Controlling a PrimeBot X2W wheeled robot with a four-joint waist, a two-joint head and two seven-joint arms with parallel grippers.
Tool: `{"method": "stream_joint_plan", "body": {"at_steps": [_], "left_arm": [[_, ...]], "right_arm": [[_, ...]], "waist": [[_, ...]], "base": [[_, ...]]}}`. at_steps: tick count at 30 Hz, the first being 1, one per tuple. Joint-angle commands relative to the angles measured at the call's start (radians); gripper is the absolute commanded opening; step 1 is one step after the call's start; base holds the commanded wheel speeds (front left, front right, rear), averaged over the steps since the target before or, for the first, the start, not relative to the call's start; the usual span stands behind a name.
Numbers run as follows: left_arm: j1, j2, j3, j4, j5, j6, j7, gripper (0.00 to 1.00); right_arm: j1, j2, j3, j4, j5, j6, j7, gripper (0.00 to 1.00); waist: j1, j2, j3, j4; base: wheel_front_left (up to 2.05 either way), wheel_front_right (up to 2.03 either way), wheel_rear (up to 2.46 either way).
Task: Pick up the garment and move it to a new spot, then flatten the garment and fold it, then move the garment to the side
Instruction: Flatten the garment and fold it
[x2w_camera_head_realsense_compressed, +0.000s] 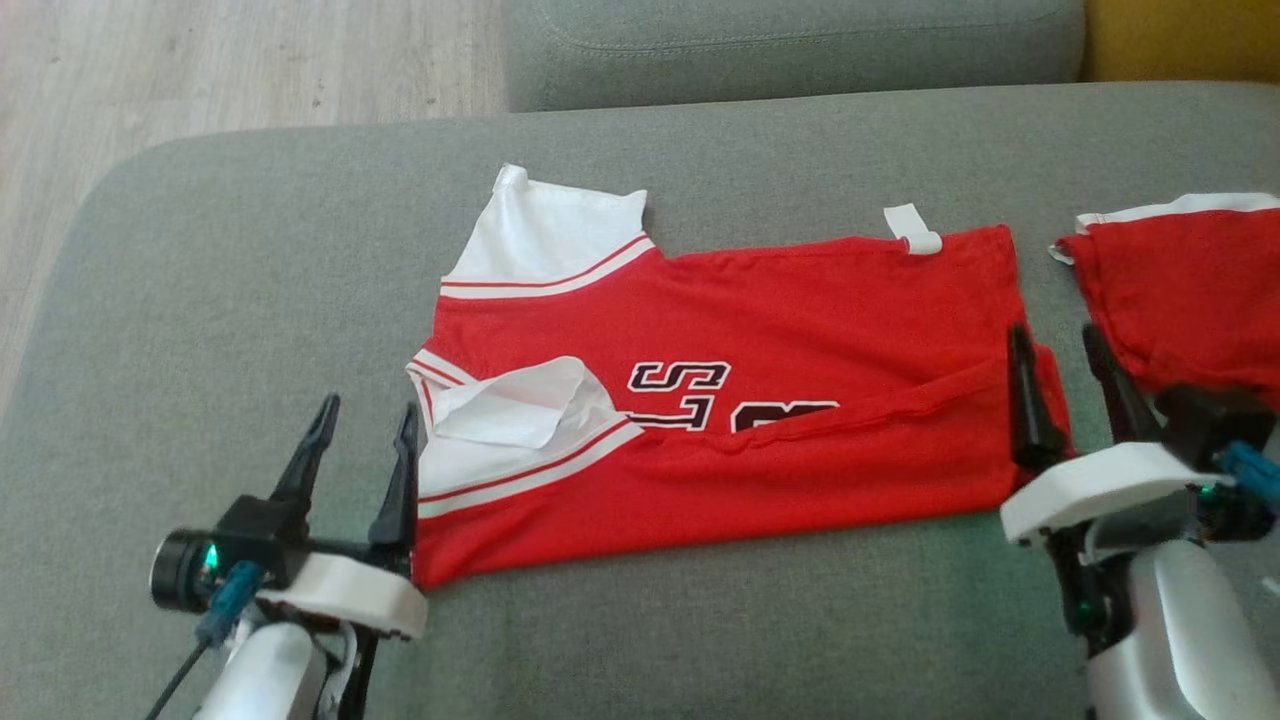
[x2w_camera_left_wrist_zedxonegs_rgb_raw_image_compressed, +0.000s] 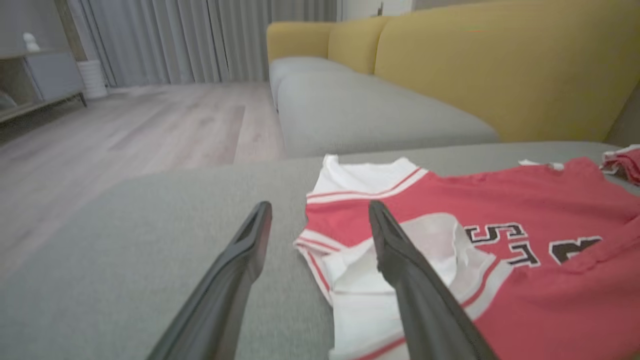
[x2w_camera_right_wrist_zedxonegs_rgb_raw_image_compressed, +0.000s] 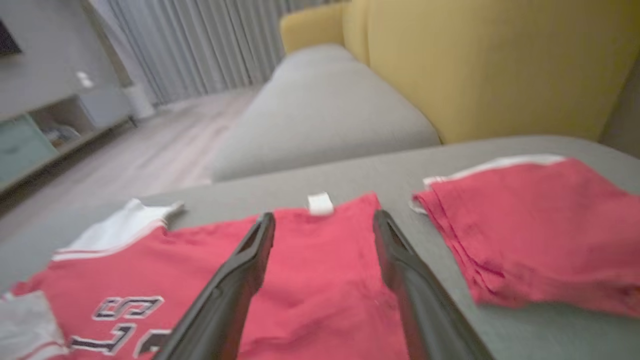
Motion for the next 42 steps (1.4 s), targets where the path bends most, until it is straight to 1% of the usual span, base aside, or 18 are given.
{"method": "stream_joint_plan", "body": {"at_steps": [1,5,8,11,14,17,20,24,27,29,31,33,36,37,42], "left_arm": [[-0.050,0.008,0.047,-0.042,0.004,0.010,-0.017,1.00],[-0.020,-0.027,0.085,-0.130,0.014,0.027,-0.037,1.00],[0.008,-0.059,0.126,-0.213,0.036,0.027,-0.038,1.00],[0.024,-0.066,0.140,-0.233,0.064,0.003,-0.039,1.00],[0.002,-0.053,0.144,-0.216,0.083,-0.029,-0.039,1.00],[-0.062,-0.023,0.145,-0.171,0.093,-0.060,-0.035,1.00],[-0.169,0.019,0.134,-0.133,0.111,-0.097,0.000,1.00],[-0.349,0.080,0.106,-0.062,0.114,-0.147,0.108,1.00],[-0.483,0.130,0.069,0.019,0.084,-0.170,0.226,1.00],[-0.564,0.164,0.042,0.073,0.047,-0.176,0.296,1.00],[-0.624,0.199,-0.023,0.116,-0.011,-0.177,0.377,1.00],[-0.682,0.239,-0.077,0.141,-0.080,-0.177,0.430,1.00],[-0.747,0.281,-0.133,0.193,-0.159,-0.177,0.488,1.00],[-0.747,0.281,-0.133,0.193,-0.159,-0.177,0.488,1.00],[-0.828,0.321,-0.203,0.247,-0.277,-0.177,0.521,1.00]], "right_arm": [[0.001,-0.007,0.036,-0.046,0.013,-0.001,-0.032,1.00],[0.033,-0.007,0.111,-0.087,0.048,-0.001,-0.151,1.00],[0.051,-0.007,0.141,-0.084,0.056,-0.001,-0.187,1.00],[0.043,-0.007,0.148,-0.076,0.061,-0.001,-0.201,1.00],[0.024,-0.007,0.156,-0.080,0.062,-0.001,-0.208,1.00],[0.005,-0.007,0.161,-0.092,0.066,-0.001,-0.215,1.00],[-0.010,-0.007,0.171,-0.106,0.072,-0.001,-0.220,1.00],[-0.032,-0.007,0.183,-0.126,0.087,-0.001,-0.227,1.00],[-0.051,-0.007,0.199,-0.139,0.101,-0.001,-0.233,1.00],[-0.064,-0.007,0.221,-0.141,0.104,-0.001,-0.236,1.00],[-0.074,-0.007,0.241,-0.144,0.104,-0.001,-0.239,1.00],[-0.083,-0.007,0.248,-0.151,0.113,-0.001,-0.243,1.00],[-0.089,-0.007,0.256,-0.163,0.125,-0.001,-0.248,1.00],[-0.089,-0.007,0.256,-0.163,0.125,-0.001,-0.248,1.00],[-0.098,-0.007,0.284,-0.185,0.163,-0.001,-0.251,1.00]], "waist": [[0.0000,0.0000,-0.001,-0.003],[0.0000,0.0000,0.002,-0.012],[0.0000,0.0000,0.010,-0.019],[0.0000,0.0000,0.027,-0.030],[0.0000,0.0000,0.054,-0.042],[0.0000,0.0000,0.090,-0.058],[0.0000,0.0000,0.137,-0.078],[0.0000,0.0000,0.213,-0.112],[0.0000,0.0000,0.272,-0.145],[0.0000,0.0000,0.307,-0.169],[0.0000,0.0000,0.335,-0.193],[0.0000,0.0000,0.365,-0.210],[0.0000,0.0000,0.395,-0.227],[0.0000,0.0000,0.395,-0.227],[0.0000,0.0000,0.439,-0.247]], "base": [[0.00,0.00,0.00],[0.00,0.00,0.00],[0.00,0.00,0.00],[0.00,0.00,0.00],[0.00,0.00,0.00],[0.00,0.00,0.00],[0.00,0.00,0.00],[0.00,0.00,0.00],[0.00,0.00,0.00],[0.00,0.00,0.00],[0.00,0.00,0.00],[0.00,0.00,0.00],[0.00,0.00,0.00],[0.00,0.00,0.00],[0.00,0.00,0.00]]}}
